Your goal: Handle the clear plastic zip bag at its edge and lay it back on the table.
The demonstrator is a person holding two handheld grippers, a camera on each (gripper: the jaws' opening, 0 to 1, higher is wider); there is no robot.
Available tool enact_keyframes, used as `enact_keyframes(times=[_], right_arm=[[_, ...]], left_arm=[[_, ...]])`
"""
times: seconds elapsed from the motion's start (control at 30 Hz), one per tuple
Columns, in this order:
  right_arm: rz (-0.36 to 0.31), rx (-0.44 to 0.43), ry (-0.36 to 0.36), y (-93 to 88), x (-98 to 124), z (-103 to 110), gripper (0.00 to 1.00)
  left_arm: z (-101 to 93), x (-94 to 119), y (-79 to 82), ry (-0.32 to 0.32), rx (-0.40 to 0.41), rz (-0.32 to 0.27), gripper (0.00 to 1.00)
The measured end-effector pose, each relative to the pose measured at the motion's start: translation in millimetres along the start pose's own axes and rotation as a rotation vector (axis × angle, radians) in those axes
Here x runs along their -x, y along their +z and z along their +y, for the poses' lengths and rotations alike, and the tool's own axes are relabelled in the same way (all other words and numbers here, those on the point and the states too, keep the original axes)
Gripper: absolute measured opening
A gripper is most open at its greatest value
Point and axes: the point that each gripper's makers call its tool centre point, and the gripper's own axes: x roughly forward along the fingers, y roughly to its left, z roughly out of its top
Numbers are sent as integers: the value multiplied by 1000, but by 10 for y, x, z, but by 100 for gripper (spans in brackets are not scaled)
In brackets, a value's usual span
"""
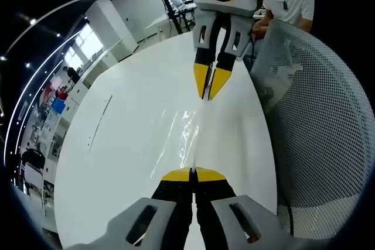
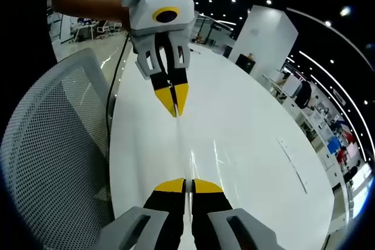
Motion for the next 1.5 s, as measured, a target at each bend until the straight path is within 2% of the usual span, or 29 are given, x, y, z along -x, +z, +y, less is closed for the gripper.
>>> enact_keyframes(times=[1.5], right_arm=[[5,-19,-19,-84,43,-63,0]], left_arm=[[29,30,-36,10,12,5,0]])
